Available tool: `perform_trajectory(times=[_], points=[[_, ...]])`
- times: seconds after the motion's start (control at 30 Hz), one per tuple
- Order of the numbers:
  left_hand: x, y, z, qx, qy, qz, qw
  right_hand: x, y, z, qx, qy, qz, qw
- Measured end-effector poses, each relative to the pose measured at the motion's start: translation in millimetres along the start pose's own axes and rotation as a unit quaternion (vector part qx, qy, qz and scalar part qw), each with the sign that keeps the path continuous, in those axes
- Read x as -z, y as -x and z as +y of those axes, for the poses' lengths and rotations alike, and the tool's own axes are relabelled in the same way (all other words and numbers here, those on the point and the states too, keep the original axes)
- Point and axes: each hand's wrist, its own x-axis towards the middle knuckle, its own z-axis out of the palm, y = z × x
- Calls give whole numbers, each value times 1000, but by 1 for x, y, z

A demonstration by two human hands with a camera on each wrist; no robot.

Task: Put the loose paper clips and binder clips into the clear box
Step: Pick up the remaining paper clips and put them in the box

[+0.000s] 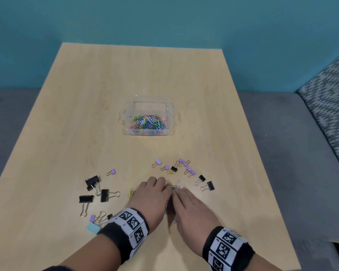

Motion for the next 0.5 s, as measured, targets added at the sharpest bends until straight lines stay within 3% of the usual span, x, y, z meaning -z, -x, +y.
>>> perform_trajectory(times=[0.07, 0.2, 0.27, 0.5], points=[[-3, 14, -3, 4, 15, 41, 999, 8, 0, -1, 45, -37, 3, 998], [-14, 40, -14, 145, 49, 53, 987, 18, -20, 4, 32, -30, 50, 998], [-18, 46, -13, 180, 66, 46, 980, 15, -37, 3, 32, -17, 38, 999], [-24, 59, -1, 137, 103, 43, 984, 12, -34, -9, 49, 26, -27, 998]])
